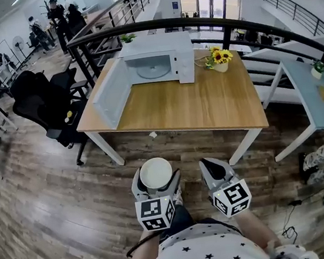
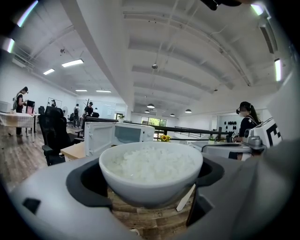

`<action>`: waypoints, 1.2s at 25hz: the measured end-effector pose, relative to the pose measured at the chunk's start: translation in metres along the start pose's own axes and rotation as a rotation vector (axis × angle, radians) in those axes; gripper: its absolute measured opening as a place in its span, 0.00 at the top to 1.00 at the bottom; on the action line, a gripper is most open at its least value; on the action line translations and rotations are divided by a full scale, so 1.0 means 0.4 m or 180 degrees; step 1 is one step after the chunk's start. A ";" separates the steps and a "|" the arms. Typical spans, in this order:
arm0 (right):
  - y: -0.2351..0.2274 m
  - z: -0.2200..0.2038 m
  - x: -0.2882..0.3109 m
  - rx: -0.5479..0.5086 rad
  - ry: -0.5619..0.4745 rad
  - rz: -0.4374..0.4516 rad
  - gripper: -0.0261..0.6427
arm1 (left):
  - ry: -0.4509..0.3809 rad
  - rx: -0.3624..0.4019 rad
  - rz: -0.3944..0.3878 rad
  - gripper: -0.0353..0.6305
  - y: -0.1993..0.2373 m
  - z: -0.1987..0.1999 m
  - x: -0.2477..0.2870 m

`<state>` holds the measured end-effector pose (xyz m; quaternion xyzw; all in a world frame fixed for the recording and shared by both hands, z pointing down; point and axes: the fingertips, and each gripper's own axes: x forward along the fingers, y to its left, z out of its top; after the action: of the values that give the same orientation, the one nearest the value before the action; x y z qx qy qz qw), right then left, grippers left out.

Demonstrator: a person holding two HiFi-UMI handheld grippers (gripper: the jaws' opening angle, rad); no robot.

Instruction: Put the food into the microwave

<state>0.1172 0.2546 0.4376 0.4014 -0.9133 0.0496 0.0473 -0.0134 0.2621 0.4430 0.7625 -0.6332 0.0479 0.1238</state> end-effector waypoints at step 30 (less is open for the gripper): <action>-0.304 0.122 0.532 -0.0041 0.0100 -0.0102 0.95 | 0.0018 0.0020 -0.0095 0.18 0.237 0.200 0.546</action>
<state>0.0612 0.0114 0.4226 0.4148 -0.9062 0.0493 0.0650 -0.0707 0.0178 0.4283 0.7722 -0.6212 0.0501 0.1238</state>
